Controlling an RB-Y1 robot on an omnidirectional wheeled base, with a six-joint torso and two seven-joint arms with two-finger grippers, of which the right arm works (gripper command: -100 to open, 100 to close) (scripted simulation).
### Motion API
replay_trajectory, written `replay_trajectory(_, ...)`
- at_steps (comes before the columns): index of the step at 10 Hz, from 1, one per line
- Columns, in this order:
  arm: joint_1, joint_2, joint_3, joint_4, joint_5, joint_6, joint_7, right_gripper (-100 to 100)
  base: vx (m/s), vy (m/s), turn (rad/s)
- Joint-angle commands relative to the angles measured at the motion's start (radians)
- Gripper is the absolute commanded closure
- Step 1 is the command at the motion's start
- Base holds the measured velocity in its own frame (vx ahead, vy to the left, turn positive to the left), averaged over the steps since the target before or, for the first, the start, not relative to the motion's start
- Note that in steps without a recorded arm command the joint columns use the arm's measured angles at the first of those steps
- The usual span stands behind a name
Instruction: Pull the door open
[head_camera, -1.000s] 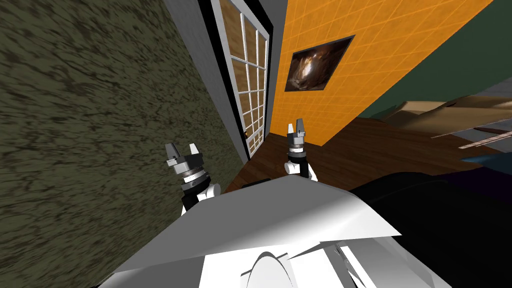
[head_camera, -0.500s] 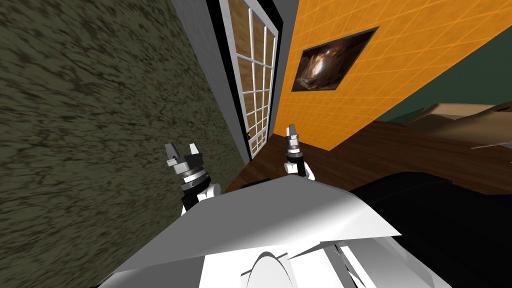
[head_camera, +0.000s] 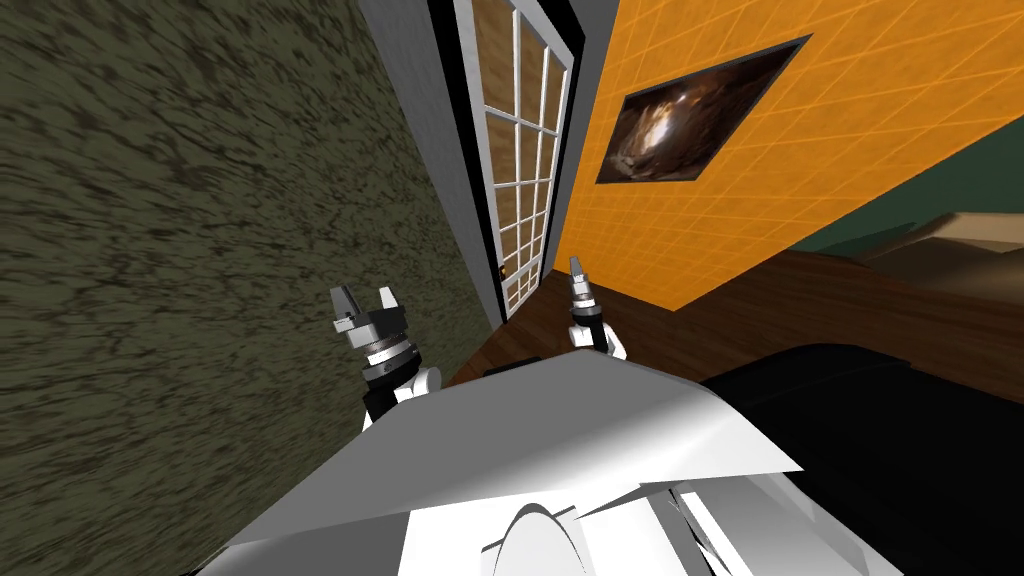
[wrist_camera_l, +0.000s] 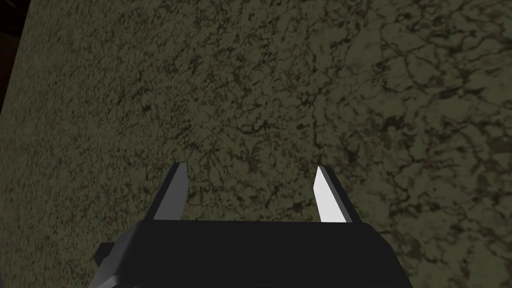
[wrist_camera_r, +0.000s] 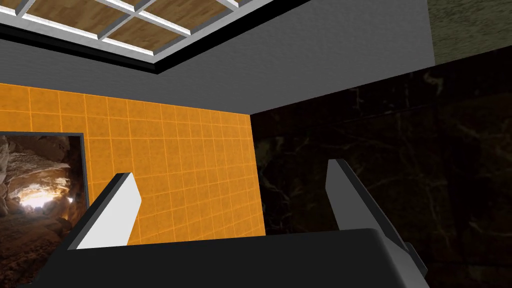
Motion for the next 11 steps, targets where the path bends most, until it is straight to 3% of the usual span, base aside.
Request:
replay_trajectory(1, -0.009, 0.002, -0.003, 0.035, 0.012, -0.010, 0.020, -100, 0.055, -0.039, 0.073)
replay_trajectory(4, -0.036, -0.002, -0.027, 0.137, 0.063, -0.033, 0.097, -100, 0.073, -0.046, 0.180)
replay_trajectory(8, -0.054, -0.004, -0.044, 0.224, 0.099, -0.049, 0.149, -100, 0.051, -0.045, 0.113)
replay_trajectory(11, -0.082, -0.005, -0.070, 0.340, 0.153, -0.073, 0.230, -100, 0.063, -0.062, 0.175)
